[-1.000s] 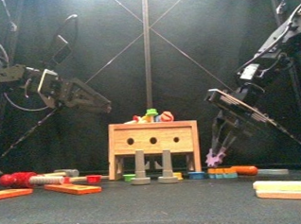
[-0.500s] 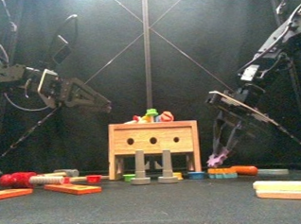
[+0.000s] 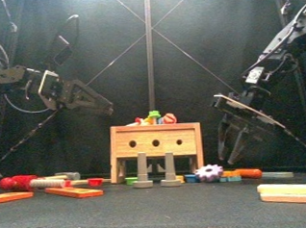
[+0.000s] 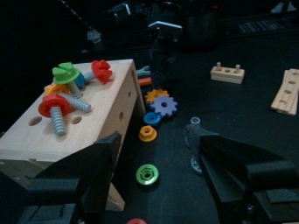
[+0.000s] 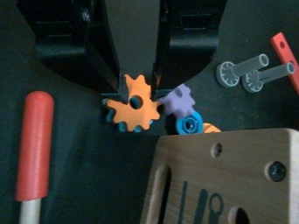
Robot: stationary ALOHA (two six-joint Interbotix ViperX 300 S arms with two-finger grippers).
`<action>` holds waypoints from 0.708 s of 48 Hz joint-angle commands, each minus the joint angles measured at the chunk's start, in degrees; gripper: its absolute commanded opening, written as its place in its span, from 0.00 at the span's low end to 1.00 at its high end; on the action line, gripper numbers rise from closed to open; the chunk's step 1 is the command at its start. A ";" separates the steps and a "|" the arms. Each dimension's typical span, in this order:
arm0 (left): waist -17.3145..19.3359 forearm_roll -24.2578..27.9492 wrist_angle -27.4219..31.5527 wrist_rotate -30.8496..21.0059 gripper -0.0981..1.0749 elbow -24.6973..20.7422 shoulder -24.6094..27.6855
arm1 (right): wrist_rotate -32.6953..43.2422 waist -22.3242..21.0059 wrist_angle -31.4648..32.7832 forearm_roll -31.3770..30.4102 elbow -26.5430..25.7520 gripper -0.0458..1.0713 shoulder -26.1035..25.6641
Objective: Stack purple gear on blue and orange gear
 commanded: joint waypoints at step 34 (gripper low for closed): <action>0.09 -0.09 -0.18 0.00 0.89 -0.53 -0.26 | -3.69 14.06 10.63 -9.84 -11.34 0.67 7.21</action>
